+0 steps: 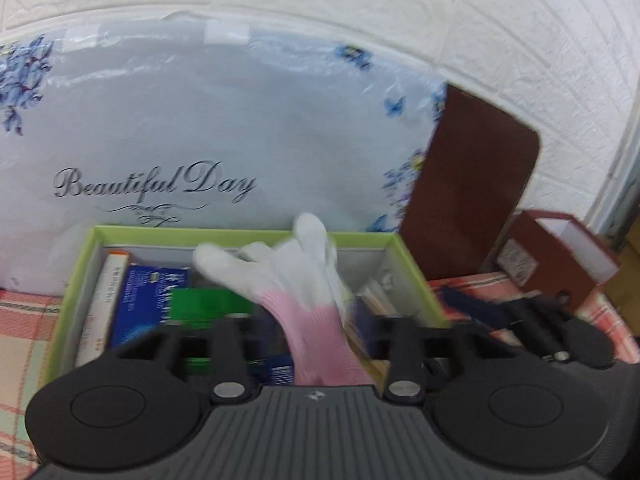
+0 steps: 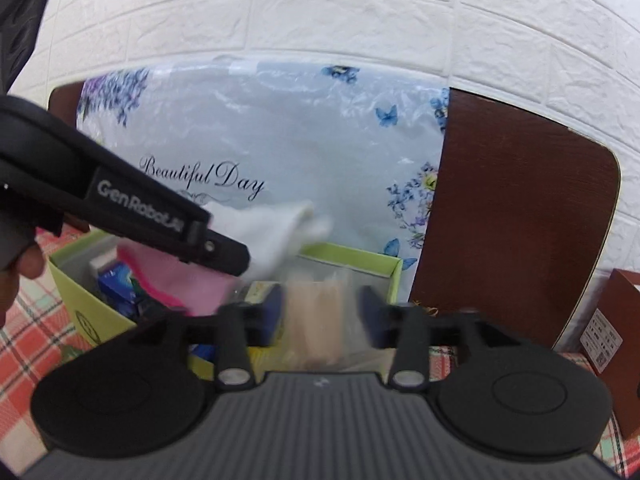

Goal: Organize objects
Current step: 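Lower the glove and swab bag into the lime-green box, release both, then grasp the olive small box with the left gripper while the right grasps the gold tube box, then place both small boxes into the lime-green box and open grippers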

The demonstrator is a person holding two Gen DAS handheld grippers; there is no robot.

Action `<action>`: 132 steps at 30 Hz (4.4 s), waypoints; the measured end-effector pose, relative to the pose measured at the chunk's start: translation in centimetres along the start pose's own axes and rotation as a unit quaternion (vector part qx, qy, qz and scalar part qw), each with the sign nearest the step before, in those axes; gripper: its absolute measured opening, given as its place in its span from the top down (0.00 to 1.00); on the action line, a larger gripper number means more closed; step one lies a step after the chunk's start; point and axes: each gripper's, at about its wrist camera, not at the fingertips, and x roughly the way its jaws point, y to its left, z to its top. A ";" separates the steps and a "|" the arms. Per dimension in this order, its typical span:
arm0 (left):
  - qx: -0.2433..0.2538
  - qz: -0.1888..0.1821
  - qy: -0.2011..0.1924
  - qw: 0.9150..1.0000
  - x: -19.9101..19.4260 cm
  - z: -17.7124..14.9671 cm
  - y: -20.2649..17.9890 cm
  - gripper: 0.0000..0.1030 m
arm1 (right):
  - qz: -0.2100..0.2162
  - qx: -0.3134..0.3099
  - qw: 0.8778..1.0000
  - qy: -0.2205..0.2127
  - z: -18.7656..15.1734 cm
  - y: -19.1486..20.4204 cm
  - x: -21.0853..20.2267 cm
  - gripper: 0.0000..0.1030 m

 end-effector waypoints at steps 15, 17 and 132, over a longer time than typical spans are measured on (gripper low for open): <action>-0.017 0.049 -0.030 0.998 -6.9 -1.7 -1.0 0.19 | 0.002 0.051 0.999 -0.003 -0.2 -0.4 -5.9 0.00; -0.017 0.051 -0.039 0.998 -8.7 -2.4 -1.5 0.19 | 0.009 0.068 0.998 -0.004 -0.3 -0.5 -7.5 0.00; -0.008 0.011 0.052 0.999 -12.5 -13.2 -0.6 0.78 | 0.098 0.084 0.988 0.088 -5.2 3.9 -13.4 0.70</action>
